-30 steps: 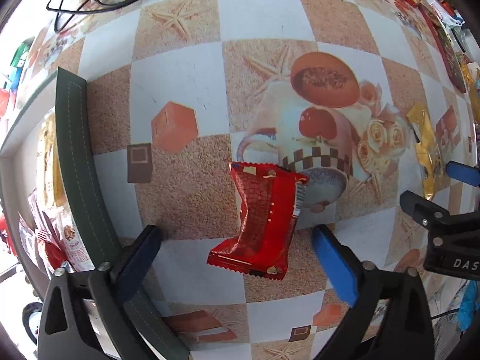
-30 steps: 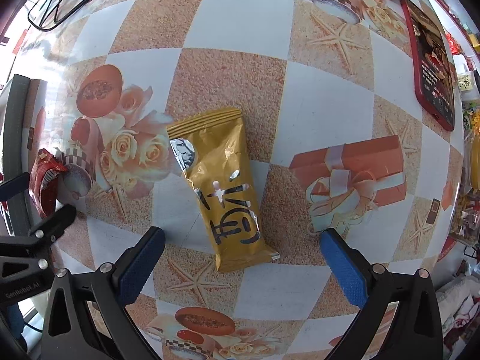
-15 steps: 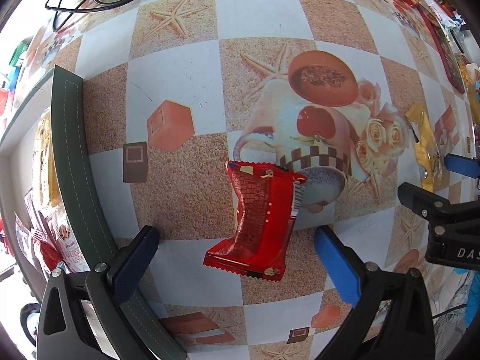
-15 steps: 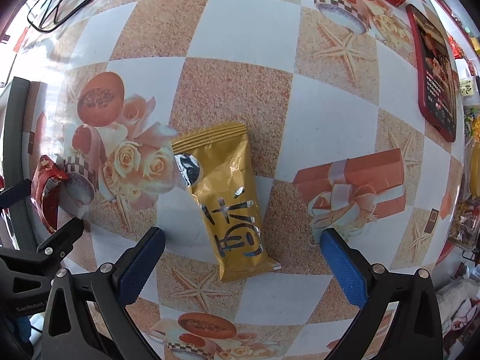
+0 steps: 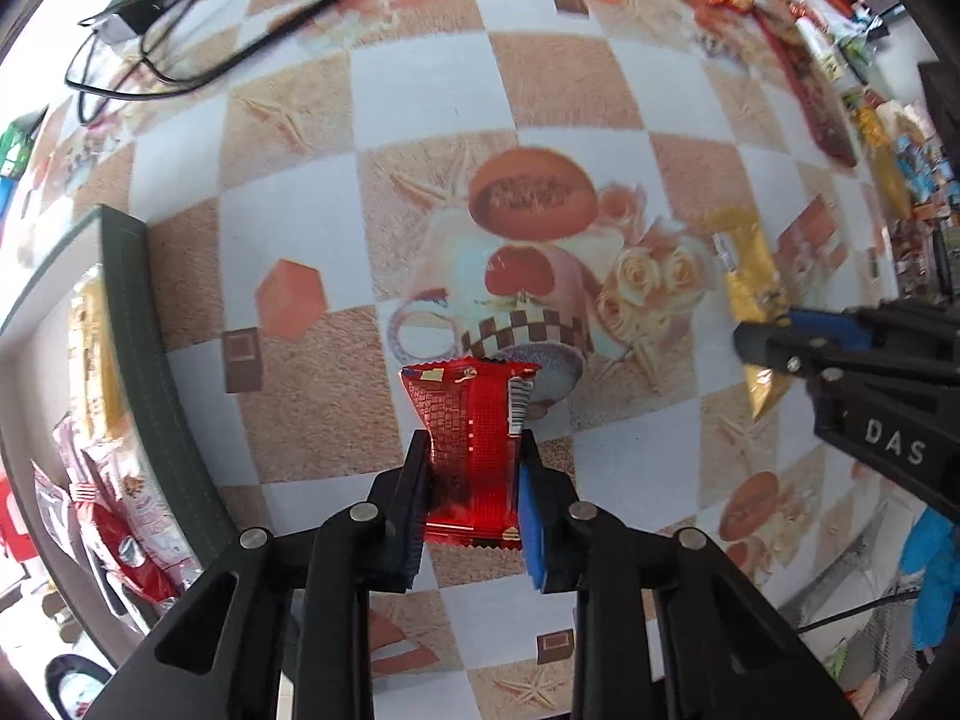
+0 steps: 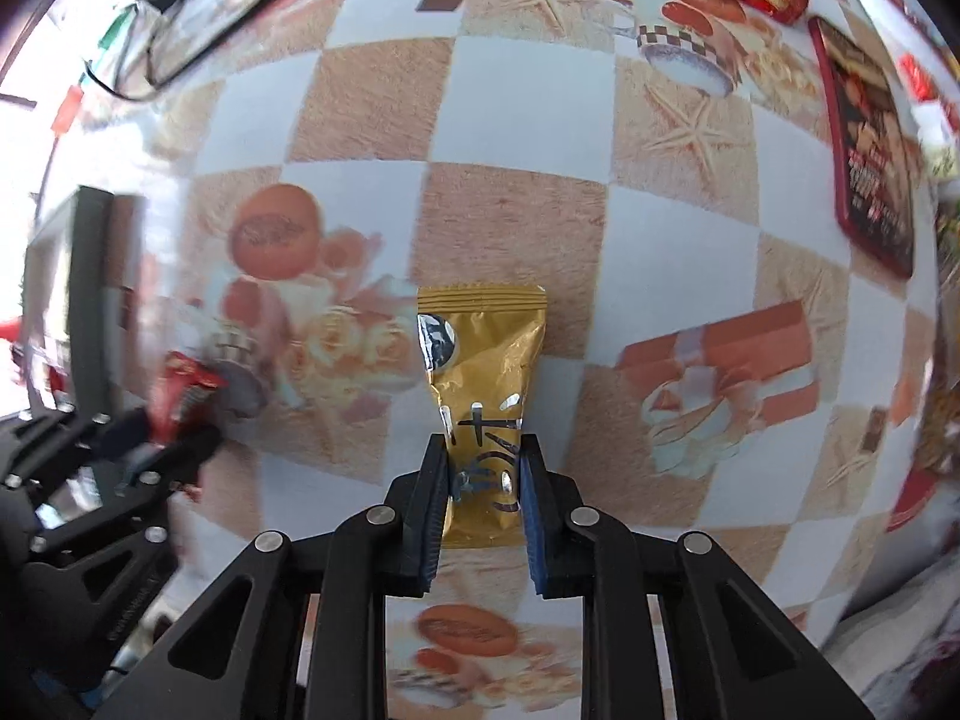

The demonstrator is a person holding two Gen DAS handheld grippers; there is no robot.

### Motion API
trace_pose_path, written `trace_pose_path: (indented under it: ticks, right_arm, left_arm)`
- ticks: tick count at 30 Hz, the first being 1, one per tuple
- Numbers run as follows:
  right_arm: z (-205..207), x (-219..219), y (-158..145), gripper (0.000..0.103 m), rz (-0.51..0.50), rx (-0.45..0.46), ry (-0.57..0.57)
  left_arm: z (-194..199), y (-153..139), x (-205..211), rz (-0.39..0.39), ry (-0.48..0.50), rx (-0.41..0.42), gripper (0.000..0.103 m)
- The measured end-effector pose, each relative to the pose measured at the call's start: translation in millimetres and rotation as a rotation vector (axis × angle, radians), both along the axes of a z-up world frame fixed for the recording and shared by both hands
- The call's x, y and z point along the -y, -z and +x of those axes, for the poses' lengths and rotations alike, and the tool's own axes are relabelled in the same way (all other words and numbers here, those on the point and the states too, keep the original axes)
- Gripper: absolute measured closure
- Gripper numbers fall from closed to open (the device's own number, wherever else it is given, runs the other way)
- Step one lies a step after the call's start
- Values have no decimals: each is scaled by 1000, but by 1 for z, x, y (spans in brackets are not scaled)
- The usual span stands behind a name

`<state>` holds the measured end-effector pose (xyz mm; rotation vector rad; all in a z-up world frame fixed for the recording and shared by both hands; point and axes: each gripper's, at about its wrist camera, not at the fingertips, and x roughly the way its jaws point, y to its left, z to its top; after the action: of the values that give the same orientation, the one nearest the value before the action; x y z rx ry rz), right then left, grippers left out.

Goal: Organize snacks

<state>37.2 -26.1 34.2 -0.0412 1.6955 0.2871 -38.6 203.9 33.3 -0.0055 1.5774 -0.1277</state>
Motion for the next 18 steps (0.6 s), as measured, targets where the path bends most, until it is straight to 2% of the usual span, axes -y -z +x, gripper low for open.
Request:
trace_pose_path:
  ticks: [8,13,18]
  right_arm:
    - [0,-40,-40,80,84,31,-14]
    - [-7,-86,-63,80,129,52,-55]
    - [-26,-139,-73,80,186,53,-126]
  left_arm:
    - [-6,-47,-34,-58,-58,109,75]
    - [-27,-64,-78,-43,-111,145,74]
    - [-58,-68,-135,5,-183,131,74]
